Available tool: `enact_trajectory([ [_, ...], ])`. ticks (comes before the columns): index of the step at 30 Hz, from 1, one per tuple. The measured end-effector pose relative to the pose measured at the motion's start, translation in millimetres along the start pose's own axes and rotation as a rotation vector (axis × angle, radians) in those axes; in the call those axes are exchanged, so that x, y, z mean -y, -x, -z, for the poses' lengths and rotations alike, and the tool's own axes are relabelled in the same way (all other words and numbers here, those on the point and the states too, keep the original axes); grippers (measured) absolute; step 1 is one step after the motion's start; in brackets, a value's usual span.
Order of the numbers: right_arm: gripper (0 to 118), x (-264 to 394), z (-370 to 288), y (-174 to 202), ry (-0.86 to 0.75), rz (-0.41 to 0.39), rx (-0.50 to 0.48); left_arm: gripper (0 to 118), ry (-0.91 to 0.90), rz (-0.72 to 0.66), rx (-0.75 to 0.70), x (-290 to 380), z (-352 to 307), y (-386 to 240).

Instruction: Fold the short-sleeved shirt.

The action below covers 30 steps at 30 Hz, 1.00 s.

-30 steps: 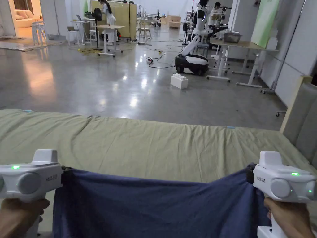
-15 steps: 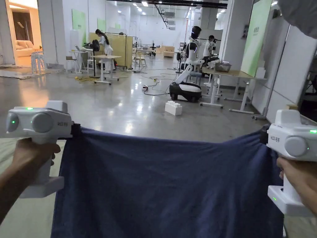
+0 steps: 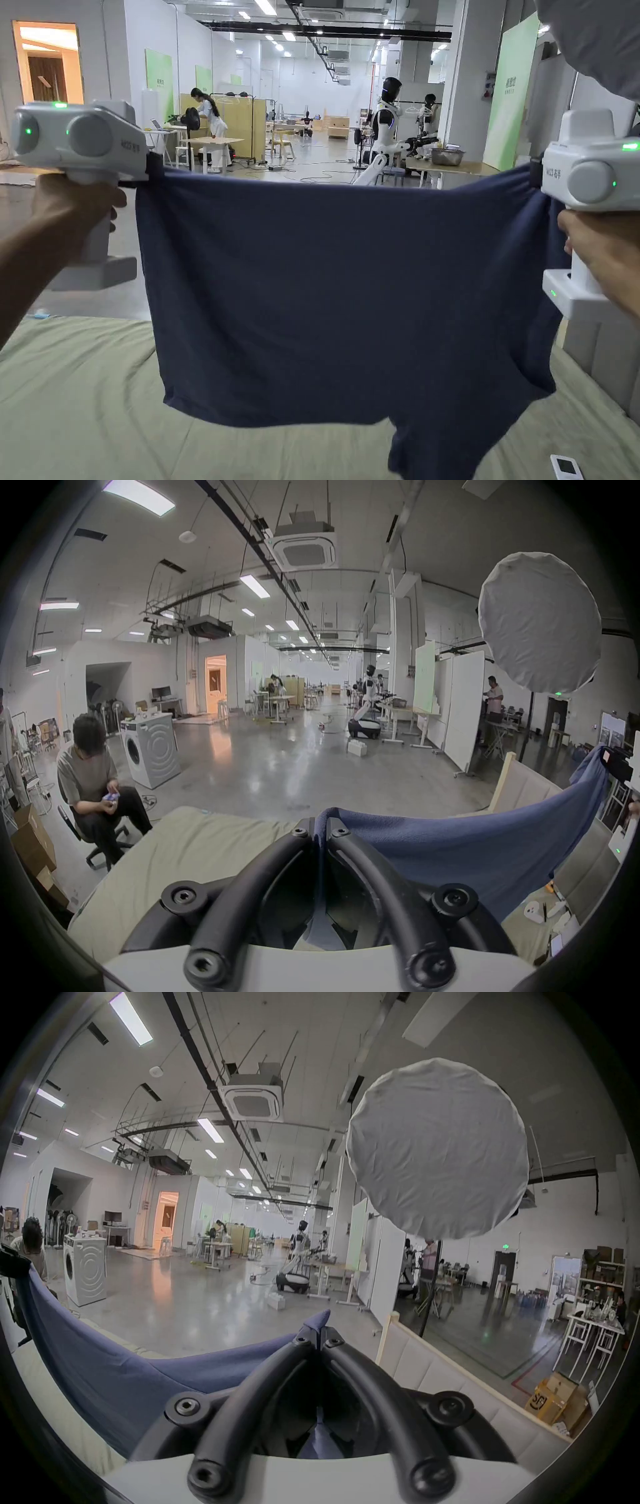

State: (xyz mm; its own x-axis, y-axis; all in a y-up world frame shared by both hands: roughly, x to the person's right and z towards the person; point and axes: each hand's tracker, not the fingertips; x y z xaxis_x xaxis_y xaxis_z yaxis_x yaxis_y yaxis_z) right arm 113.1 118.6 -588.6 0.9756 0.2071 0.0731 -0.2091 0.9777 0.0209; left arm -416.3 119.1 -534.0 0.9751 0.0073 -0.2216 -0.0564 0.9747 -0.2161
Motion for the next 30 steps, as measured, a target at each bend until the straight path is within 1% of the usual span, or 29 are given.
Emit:
enact_trajectory([
  [1,1,-4,7,-1,-0.017,0.007,0.002,6,-0.011,0.002,-0.011,-5,1,-1],
  [3,1,4,-4,0,-0.015,0.009,0.0,6,-0.002,0.014,-0.02,-10,4,-3],
  [5,1,3,-4,0,-0.03,-0.003,0.003,6,-0.008,0.021,-0.026,-14,8,-4],
  [6,1,-10,-11,9,-0.057,-0.017,-0.011,6,-0.007,0.023,-0.032,-11,9,-4],
  [8,1,-3,-10,9,-0.056,-0.015,-0.018,6,0.0,0.021,-0.037,-5,12,-3],
  [10,1,3,-5,22,-0.055,-0.03,-0.048,6,0.003,0.038,-0.04,6,15,-2],
  [13,1,21,-2,29,-0.035,-0.047,-0.061,6,0.029,0.066,-0.041,27,21,0],
  [14,1,33,-12,27,-0.018,-0.049,-0.038,6,0.033,0.045,-0.043,40,17,1],
  [20,1,83,-43,39,0.049,-0.087,-0.086,6,0.082,0.038,-0.024,100,9,11],
  [22,1,91,-55,39,0.064,-0.092,-0.09,6,0.098,0.026,-0.01,117,2,16],
  [25,1,101,-71,39,0.088,-0.078,-0.096,6,0.108,0.009,-0.003,138,-9,20],
  [27,1,108,-88,40,0.103,-0.109,-0.097,6,0.116,0.023,0.005,153,-21,23],
  [30,1,120,-108,36,0.135,-0.106,-0.111,6,0.122,0.027,0.011,173,-40,24],
])
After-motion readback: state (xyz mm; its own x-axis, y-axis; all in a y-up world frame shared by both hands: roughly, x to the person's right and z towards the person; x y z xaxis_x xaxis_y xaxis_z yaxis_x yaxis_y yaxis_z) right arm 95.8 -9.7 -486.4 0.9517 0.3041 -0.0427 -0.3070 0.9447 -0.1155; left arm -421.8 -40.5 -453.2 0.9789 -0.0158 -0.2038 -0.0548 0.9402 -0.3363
